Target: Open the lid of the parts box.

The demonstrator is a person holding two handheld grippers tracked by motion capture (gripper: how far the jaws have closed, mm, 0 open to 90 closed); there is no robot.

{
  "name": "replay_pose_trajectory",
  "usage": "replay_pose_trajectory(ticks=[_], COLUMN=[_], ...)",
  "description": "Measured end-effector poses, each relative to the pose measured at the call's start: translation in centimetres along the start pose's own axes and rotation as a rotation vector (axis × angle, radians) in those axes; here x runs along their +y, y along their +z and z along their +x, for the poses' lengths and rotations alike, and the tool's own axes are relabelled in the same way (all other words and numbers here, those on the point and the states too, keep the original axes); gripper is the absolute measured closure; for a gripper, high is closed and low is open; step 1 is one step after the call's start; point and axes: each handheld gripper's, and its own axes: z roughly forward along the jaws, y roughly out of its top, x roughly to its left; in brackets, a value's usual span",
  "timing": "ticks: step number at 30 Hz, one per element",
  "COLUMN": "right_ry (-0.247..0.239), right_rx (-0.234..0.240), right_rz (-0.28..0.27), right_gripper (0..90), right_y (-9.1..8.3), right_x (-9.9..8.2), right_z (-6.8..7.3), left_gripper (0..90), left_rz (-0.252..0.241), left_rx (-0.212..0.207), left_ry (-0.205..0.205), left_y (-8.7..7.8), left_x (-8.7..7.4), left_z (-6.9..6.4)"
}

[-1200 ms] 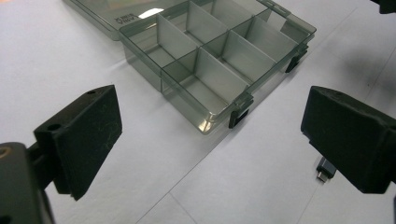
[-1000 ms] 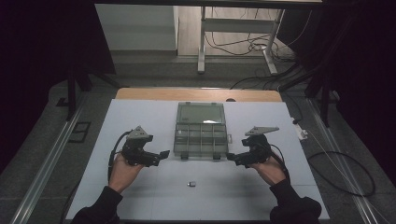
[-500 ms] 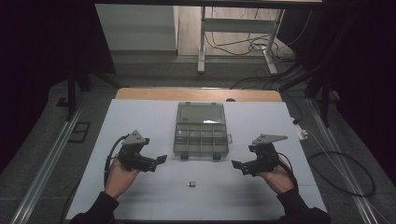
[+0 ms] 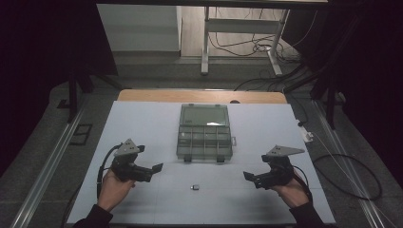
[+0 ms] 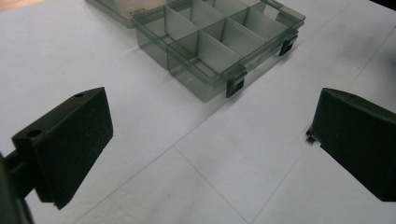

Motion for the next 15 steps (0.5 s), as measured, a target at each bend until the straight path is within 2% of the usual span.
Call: replay_pose_trajectory(ticks=[6, 15], right_ry=[0.014, 0.035], right_rx=[-0.008, -0.036], right_rz=[0.005, 0.008], right_gripper=[0.0, 0.0], right_y=[-0.7, -2.0], right_x=[-0.9, -2.2], right_z=[0.0, 0.2], left_gripper=[0.0, 0.0], left_rz=[0.001, -0.003], left_rx=[0.003, 0.036], left_ry=[-0.011, -0.020], left_y=[-0.9, -2.8], left_x=[-0.9, -2.4], left_z=[0.0, -0.4])
